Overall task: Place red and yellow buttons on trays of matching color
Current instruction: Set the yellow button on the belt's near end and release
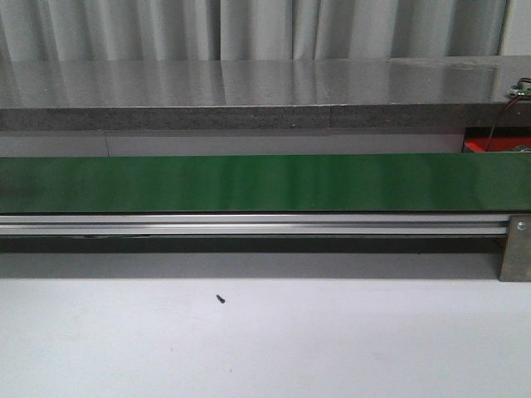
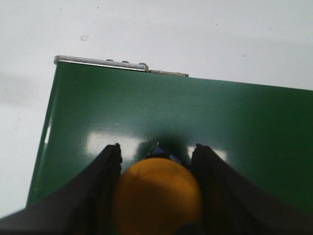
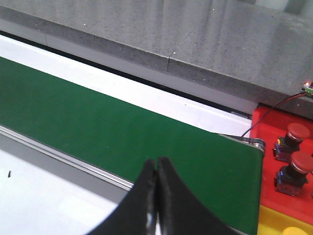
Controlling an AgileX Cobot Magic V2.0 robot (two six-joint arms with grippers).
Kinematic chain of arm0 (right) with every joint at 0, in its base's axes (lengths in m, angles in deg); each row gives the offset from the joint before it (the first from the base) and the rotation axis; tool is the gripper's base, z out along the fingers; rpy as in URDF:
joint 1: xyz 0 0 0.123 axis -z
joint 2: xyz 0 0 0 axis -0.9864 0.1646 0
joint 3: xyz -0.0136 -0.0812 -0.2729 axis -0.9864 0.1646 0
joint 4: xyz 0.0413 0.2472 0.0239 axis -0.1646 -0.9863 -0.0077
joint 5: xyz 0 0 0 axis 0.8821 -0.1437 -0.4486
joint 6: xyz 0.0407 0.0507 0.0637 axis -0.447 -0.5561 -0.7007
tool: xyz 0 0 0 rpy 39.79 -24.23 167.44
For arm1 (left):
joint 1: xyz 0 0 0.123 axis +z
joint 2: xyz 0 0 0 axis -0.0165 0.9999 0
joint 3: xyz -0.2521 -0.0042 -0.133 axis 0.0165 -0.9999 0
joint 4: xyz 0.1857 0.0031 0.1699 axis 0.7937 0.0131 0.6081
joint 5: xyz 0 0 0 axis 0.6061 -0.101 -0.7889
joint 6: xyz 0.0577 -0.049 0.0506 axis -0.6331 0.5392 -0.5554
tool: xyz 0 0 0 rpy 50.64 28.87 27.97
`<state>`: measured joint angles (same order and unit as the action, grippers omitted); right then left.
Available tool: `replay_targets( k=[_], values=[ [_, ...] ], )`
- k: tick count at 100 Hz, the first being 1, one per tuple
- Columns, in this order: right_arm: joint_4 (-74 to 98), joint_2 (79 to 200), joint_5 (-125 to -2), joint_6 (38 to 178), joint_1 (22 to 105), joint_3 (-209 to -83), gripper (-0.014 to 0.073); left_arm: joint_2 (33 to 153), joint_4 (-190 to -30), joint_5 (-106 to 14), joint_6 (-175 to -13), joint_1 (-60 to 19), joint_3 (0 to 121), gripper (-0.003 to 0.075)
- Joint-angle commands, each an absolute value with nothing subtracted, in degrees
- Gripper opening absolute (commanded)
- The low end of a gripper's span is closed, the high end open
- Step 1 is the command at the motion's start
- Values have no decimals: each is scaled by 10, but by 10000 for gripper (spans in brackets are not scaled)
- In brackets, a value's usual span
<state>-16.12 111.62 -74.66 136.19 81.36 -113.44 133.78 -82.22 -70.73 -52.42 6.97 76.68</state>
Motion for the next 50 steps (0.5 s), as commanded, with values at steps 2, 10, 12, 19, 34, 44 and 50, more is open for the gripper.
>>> replay_targets(
  k=[2, 10, 12, 19, 34, 44, 50],
  values=[
    [-178, 1117, -719, 1364, 814, -1150, -67, 1325, -823, -672, -524, 67, 780, 155],
    [-178, 1117, -719, 1364, 814, -1150, -67, 1330, -823, -675, -524, 67, 780, 161],
    [-178, 1117, -719, 1364, 814, -1150, -67, 1330, -823, -675, -524, 67, 780, 161],
    [-178, 1117, -719, 1364, 814, -1150, -67, 1330, -824, -677, -524, 67, 780, 185],
    [-178, 1117, -719, 1364, 814, -1150, -67, 1321, -852, -675, -555, 67, 781, 441],
    [-178, 1117, -719, 1364, 814, -1150, -67, 1307, -860, -677, -555, 67, 781, 607],
    [-178, 1117, -719, 1364, 814, -1150, -67, 1297, -864, -677, -555, 67, 783, 645]
  ],
)
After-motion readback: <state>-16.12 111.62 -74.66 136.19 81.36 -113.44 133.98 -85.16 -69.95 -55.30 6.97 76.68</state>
